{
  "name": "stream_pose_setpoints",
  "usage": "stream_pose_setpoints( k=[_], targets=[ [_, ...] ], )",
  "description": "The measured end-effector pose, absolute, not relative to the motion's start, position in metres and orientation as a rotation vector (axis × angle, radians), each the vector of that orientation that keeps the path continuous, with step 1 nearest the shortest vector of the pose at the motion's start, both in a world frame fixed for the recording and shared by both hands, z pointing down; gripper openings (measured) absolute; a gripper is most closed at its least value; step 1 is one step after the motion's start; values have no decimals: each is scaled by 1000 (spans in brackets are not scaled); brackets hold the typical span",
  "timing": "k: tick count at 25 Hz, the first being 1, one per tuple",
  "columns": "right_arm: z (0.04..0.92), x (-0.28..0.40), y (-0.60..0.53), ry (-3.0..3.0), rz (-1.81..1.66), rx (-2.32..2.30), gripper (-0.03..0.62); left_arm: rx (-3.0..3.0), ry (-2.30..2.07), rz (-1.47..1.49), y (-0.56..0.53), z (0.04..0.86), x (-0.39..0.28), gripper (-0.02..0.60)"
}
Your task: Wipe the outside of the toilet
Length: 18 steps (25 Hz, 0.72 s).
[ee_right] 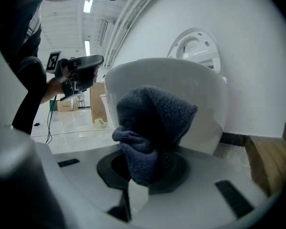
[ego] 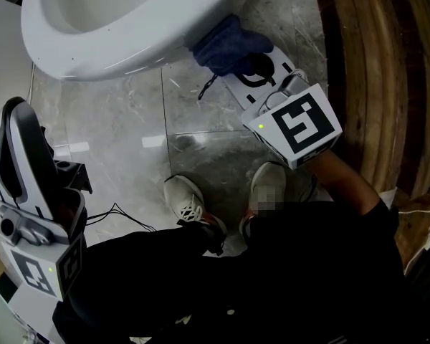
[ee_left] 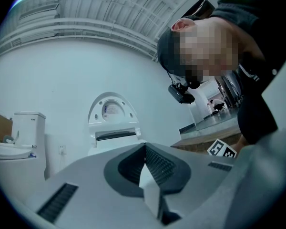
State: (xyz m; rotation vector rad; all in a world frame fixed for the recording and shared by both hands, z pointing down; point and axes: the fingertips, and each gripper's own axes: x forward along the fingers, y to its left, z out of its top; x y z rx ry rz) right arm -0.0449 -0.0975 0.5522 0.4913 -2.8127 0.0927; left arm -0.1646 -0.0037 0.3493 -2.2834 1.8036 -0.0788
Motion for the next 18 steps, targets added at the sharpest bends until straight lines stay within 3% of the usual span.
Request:
stream_pose_setpoints(
  k=[18],
  targets=[
    [633, -49, -110, -2726, 222, 502, 43, -2285, 1803, -95, -5, 350, -163, 11]
  ],
)
